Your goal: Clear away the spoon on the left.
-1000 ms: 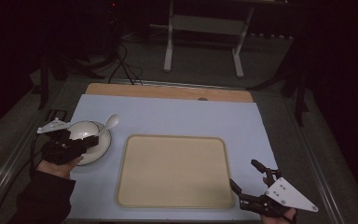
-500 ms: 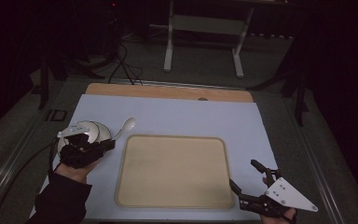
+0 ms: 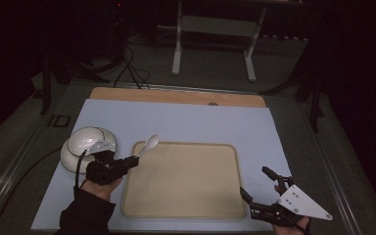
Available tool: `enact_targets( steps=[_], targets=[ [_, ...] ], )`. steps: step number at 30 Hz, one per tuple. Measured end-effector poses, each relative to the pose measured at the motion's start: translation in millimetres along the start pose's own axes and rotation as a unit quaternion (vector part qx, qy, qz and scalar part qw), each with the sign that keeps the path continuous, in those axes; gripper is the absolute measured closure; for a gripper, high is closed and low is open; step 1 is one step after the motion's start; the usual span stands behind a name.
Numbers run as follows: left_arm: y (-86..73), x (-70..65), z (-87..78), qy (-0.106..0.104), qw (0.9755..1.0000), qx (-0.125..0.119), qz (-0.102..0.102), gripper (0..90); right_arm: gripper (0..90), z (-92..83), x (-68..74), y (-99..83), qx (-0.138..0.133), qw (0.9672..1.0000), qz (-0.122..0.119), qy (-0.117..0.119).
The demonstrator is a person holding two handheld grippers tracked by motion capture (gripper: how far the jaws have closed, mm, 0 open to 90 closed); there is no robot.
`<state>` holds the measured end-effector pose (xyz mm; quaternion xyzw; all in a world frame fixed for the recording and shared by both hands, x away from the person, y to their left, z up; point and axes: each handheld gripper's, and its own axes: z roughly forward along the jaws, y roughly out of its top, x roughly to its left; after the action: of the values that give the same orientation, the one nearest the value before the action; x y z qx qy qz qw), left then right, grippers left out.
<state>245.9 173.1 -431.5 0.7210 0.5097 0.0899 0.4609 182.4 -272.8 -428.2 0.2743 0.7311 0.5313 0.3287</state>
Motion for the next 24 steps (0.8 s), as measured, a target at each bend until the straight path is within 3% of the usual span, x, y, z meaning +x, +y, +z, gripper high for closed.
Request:
enact_targets(
  steps=[3,13,24],
  targets=[
    [-3.7,-6.5,9.3,-0.001,0.9999,-0.003,-0.009,85.9,13.1,0.8,0.0,0.1,0.0,1.0,0.0,0.001],
    [-13.5,-21.7,34.9,0.033,0.9987,-0.023,-0.032,85.8,13.1,3.3,0.2,0.3,0.0,1.0,0.001,0.005],
    [-31.1,-31.2,52.4,0.048,0.997,-0.018,-0.059,85.8,13.1,4.0,-0.1,0.6,0.001,1.0,0.003,0.006]
  ],
)
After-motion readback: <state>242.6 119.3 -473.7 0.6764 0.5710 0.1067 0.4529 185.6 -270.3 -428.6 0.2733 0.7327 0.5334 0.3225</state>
